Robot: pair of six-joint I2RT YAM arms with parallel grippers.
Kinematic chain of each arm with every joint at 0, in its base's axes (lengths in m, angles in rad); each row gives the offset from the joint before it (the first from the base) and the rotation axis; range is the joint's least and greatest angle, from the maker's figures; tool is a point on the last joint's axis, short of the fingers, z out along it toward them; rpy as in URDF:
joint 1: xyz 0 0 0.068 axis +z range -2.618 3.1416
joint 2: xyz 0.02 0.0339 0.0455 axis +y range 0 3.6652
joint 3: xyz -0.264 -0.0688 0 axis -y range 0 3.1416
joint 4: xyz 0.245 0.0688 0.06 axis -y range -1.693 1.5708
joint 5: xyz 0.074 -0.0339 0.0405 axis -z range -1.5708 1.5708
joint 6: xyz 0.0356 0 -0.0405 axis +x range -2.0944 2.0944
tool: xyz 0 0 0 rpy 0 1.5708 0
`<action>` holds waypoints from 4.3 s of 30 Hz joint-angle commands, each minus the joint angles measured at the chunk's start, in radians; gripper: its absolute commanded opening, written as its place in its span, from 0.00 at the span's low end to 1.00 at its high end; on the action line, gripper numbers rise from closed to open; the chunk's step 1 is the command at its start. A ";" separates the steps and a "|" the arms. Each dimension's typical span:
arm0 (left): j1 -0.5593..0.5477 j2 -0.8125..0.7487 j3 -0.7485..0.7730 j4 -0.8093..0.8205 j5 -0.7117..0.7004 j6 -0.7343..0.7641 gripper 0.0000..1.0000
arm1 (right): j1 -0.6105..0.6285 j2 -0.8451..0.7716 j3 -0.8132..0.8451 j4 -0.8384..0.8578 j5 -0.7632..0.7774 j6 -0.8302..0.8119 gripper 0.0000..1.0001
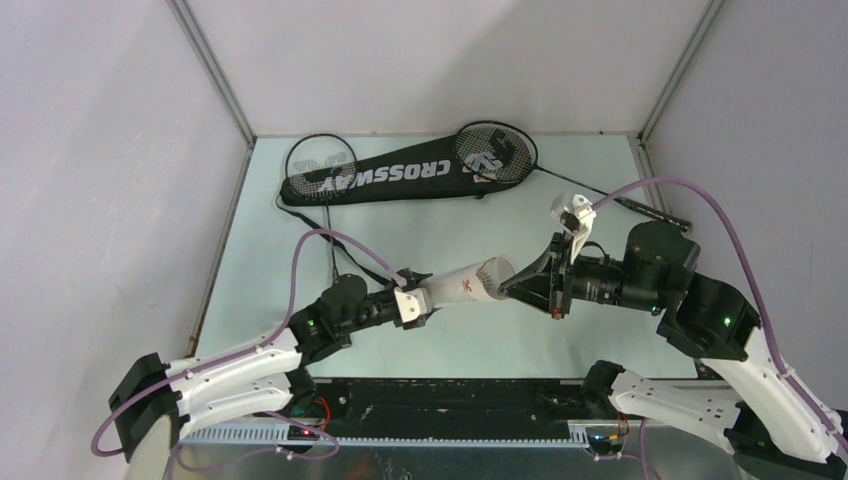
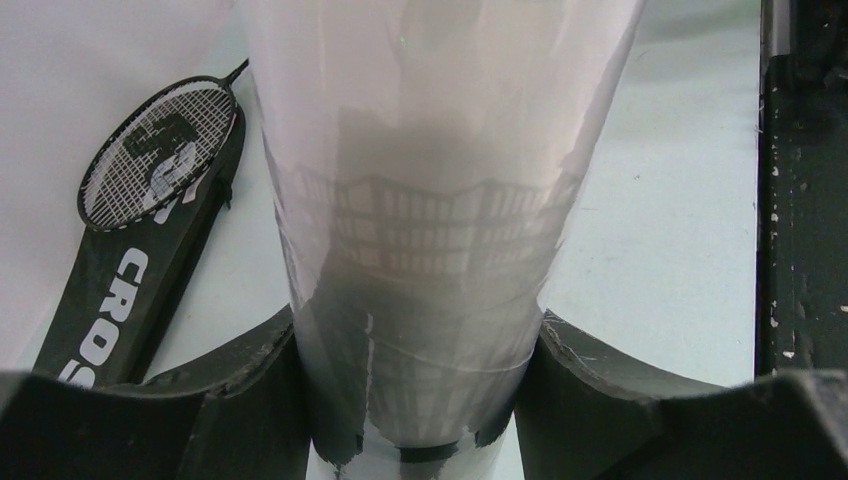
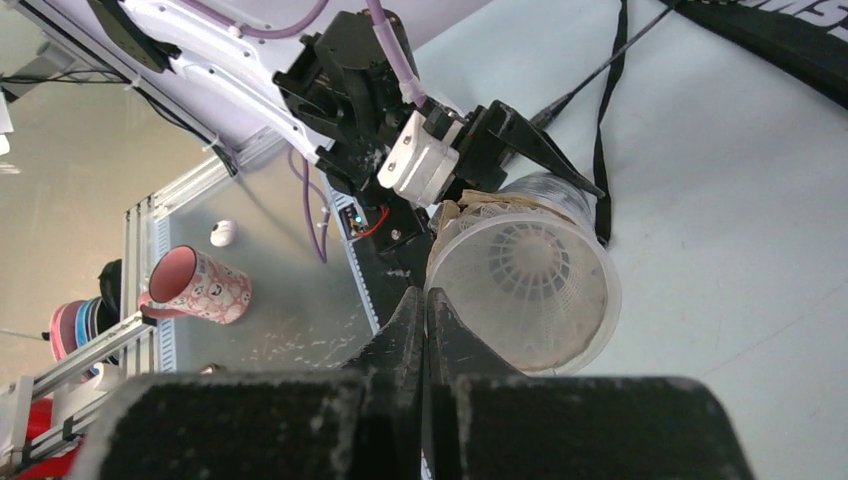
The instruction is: Pack up the badminton gear
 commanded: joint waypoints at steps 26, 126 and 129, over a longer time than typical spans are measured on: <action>0.002 0.005 0.032 0.127 0.067 -0.008 0.43 | 0.008 0.101 0.039 -0.022 -0.098 0.020 0.00; -0.001 0.033 0.086 0.469 0.090 -0.686 0.57 | 0.065 0.231 -0.455 1.129 0.158 -0.066 0.62; -0.001 0.019 0.087 0.435 0.051 -0.681 0.81 | 0.064 0.206 -0.455 1.078 0.207 -0.073 0.47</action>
